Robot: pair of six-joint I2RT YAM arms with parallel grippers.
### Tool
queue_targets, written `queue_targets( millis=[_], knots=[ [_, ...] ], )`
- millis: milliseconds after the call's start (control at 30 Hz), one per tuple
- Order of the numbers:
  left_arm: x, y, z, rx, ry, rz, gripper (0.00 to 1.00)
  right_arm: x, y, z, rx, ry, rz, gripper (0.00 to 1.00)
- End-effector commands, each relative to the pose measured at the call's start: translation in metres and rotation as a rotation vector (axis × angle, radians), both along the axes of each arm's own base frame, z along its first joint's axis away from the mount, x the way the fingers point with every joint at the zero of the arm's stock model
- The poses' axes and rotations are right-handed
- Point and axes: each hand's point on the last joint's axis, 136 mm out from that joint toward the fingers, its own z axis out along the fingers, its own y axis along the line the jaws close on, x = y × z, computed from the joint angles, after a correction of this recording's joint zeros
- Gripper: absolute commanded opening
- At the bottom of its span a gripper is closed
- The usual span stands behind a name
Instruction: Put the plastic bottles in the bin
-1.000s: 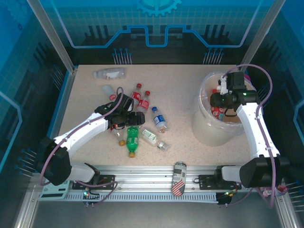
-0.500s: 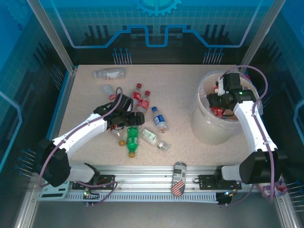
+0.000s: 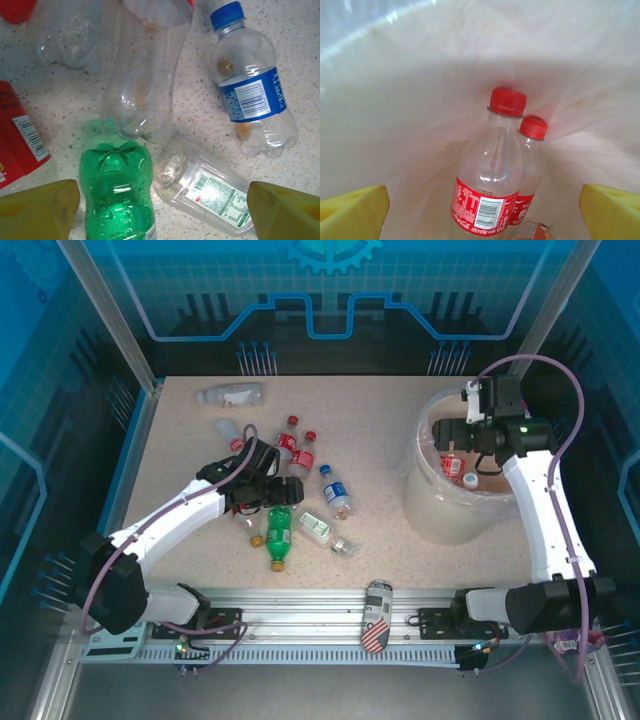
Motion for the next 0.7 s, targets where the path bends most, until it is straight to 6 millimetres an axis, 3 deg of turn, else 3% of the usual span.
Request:
queue_targets(
  millis=[0,100,267,367,667],
  knots=[
    [-0.012,0.015,0.006,0.043,0.017,0.027,0.91,-0.013,-0.003,0.034,-0.030,-0.062,0.004,1.00],
    [-0.016,0.027,0.006,-0.014,0.029,0.096,0.93,-0.017,0.002,0.059,-0.007,-0.136,0.022,1.00],
    [-0.027,0.069,-0.004,0.014,0.045,0.256,0.96,-0.021,0.028,0.088,0.124,-0.272,0.118,1.00],
    [-0.036,0.085,-0.017,0.019,0.062,0.338,0.96,-0.020,0.043,0.092,0.200,-0.325,0.173,1.00],
    [-0.045,0.103,-0.053,0.062,0.083,0.454,0.96,-0.011,0.067,0.080,0.305,-0.307,0.266,1.00]
  ],
)
